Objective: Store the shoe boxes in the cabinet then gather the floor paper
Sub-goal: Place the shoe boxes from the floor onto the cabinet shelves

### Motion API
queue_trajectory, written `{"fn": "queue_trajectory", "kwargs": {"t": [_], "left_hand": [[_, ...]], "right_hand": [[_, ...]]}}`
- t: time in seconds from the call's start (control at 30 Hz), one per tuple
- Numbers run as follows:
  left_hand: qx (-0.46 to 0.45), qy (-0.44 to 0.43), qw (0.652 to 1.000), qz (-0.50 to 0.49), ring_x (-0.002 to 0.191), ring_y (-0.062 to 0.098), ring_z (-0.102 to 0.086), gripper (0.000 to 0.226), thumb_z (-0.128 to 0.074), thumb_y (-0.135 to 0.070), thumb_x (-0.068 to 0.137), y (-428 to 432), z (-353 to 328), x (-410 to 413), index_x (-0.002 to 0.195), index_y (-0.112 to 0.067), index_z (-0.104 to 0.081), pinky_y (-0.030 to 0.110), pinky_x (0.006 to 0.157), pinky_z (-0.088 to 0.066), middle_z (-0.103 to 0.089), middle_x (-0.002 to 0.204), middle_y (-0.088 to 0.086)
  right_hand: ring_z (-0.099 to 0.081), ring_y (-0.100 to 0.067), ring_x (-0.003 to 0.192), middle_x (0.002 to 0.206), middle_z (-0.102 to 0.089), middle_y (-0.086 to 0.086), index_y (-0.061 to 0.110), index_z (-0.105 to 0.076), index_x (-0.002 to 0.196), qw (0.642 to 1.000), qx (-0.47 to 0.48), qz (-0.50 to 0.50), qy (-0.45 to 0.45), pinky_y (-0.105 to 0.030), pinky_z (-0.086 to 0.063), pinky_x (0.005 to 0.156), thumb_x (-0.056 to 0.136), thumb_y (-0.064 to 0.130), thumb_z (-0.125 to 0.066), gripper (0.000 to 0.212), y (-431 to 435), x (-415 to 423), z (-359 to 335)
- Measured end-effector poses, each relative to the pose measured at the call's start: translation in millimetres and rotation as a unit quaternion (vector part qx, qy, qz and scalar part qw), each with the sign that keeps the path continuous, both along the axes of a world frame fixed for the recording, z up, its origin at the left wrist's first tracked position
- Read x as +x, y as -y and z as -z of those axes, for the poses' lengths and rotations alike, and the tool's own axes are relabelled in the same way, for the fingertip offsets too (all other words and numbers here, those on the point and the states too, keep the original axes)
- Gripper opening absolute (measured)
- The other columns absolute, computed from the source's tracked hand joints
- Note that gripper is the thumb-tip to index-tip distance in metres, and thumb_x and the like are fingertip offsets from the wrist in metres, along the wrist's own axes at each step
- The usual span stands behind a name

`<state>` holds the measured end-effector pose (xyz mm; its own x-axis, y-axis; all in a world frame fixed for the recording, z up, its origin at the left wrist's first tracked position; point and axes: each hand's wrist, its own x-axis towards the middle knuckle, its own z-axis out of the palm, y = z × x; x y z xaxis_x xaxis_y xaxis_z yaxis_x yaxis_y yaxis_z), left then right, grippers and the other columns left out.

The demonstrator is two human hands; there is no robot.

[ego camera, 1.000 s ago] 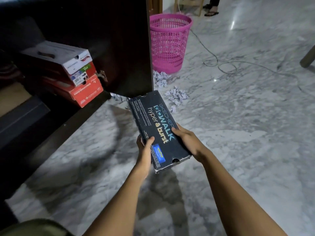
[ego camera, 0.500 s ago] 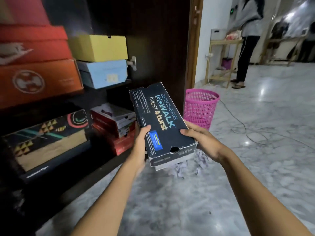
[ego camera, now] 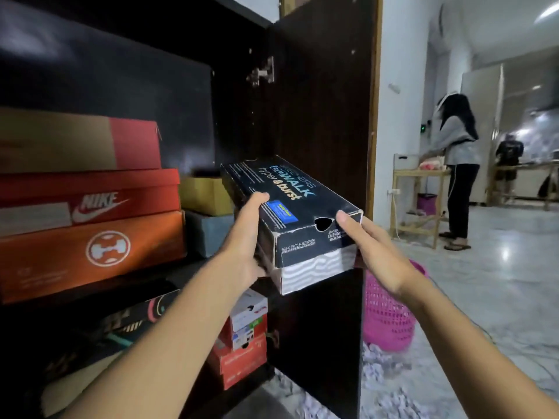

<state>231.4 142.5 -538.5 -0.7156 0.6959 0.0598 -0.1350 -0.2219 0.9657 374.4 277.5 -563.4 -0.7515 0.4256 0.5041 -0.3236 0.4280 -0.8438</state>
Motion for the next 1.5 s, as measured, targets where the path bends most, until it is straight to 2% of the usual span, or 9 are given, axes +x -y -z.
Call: {"fn": "queue_trajectory", "kwargs": {"t": [0.33, 0.53, 0.73, 0.83, 0.97, 1.1, 1.3, 1.4, 1.5], "left_hand": [[-0.008, 0.033, 0.997, -0.075, 0.085, 0.026, -0.068, 0.044, -0.066, -0.056, 0.074, -12.6, -100.6, -60.3, 0.105, -0.025, -0.066, 0.044, 0.083, -0.056, -0.073, 0.091, 0.006], [-0.019, 0.084, 0.995, -0.051, 0.073, 0.025, -0.06, 0.042, -0.065, -0.056, 0.077, -3.7, -142.3, -92.6, 0.078, -0.014, -0.065, 0.034, 0.076, -0.051, -0.069, 0.062, 0.008], [-0.054, 0.08, 0.994, -0.053, 0.103, 0.031, -0.067, 0.049, -0.065, -0.058, 0.07, -24.0, -153.2, -139.2, 0.091, -0.014, -0.07, 0.056, 0.098, -0.046, -0.074, 0.101, 0.014], [-0.07, 0.068, 0.991, -0.088, 0.093, 0.032, -0.067, 0.056, -0.063, -0.061, 0.072, -43.4, -151.3, -167.7, 0.098, -0.013, -0.068, 0.054, 0.092, -0.05, -0.073, 0.095, 0.015], [-0.078, 0.015, 0.983, -0.166, 0.107, 0.029, -0.064, 0.086, -0.063, -0.078, 0.055, -72.0, -139.8, -210.9, 0.118, -0.019, -0.064, 0.041, 0.095, -0.048, -0.068, 0.118, 0.009], [-0.069, -0.092, 0.976, -0.182, 0.135, 0.022, -0.046, 0.131, -0.066, -0.094, 0.031, -96.2, -127.6, -253.0, 0.147, -0.04, -0.035, 0.045, 0.111, -0.039, -0.039, 0.154, -0.001], [-0.059, -0.163, 0.956, -0.238, 0.129, 0.021, -0.053, 0.105, -0.074, -0.083, 0.047, -109.4, -131.1, -270.4, 0.14, -0.046, -0.042, 0.043, 0.105, -0.046, -0.047, 0.148, -0.005], [-0.073, -0.205, 0.931, -0.293, 0.134, 0.02, -0.048, 0.067, -0.068, -0.056, 0.083, -114.7, -139.4, -289.8, 0.142, -0.029, -0.05, 0.034, 0.112, -0.037, -0.048, 0.148, 0.002], [-0.088, -0.214, 0.926, -0.299, 0.124, 0.027, -0.057, 0.063, -0.063, -0.054, 0.087, -116.7, -140.9, -307.9, 0.142, -0.026, -0.049, 0.038, 0.108, -0.044, -0.058, 0.138, 0.013]], "right_hand": [[-0.071, -0.015, 0.101, 0.11, -0.075, 0.003, 0.024, -0.065, 0.12, 0.999, -0.025, -0.013, -0.017, -0.037, -0.049, 0.094, 0.096, 0.049, -0.047, 0.039, -12.4, -74.4, -104.5], [-0.073, -0.018, 0.095, 0.105, -0.076, 0.0, 0.02, -0.068, 0.114, 1.0, -0.029, 0.0, 0.006, -0.034, -0.053, 0.088, 0.097, 0.047, -0.05, 0.037, -8.8, -109.2, -147.9], [-0.073, -0.016, 0.093, 0.101, -0.076, 0.001, 0.023, -0.07, 0.108, 0.995, -0.084, 0.036, -0.032, -0.036, -0.057, 0.084, 0.093, 0.044, -0.06, 0.028, -36.6, -159.8, -145.8], [-0.073, -0.013, 0.09, 0.102, -0.076, 0.0, 0.021, -0.068, 0.112, 0.992, -0.101, 0.058, -0.056, -0.028, -0.058, 0.078, 0.094, 0.035, -0.062, 0.024, -54.1, -196.8, -140.2], [-0.072, -0.005, 0.074, 0.091, -0.076, -0.001, 0.018, -0.066, 0.11, 0.983, -0.13, 0.087, -0.1, -0.015, -0.053, 0.058, 0.096, 0.027, -0.06, 0.018, -71.5, -248.9, -123.8], [-0.067, -0.013, 0.103, 0.111, -0.068, 0.003, 0.03, -0.064, 0.115, 0.975, -0.124, 0.14, -0.118, -0.038, -0.053, 0.095, 0.084, 0.056, -0.065, 0.04, -93.1, -299.8, -104.2], [-0.049, -0.013, 0.116, 0.124, -0.041, 0.004, 0.021, -0.053, 0.135, 0.958, 0.029, 0.259, -0.122, -0.024, -0.039, 0.098, 0.088, 0.033, -0.07, 0.051, -100.8, -342.5, -104.7], [-0.051, -0.015, 0.119, 0.125, -0.037, 0.007, 0.025, -0.048, 0.14, 0.975, 0.087, 0.192, -0.073, -0.031, -0.044, 0.102, 0.088, 0.037, -0.069, 0.058, -100.5, -364.3, -102.5], [-0.046, -0.018, 0.129, 0.141, -0.034, 0.0, 0.024, -0.041, 0.147, 0.983, 0.122, 0.134, -0.023, -0.034, -0.042, 0.106, 0.09, 0.04, -0.067, 0.065, -101.2, -384.0, -102.5]]}}
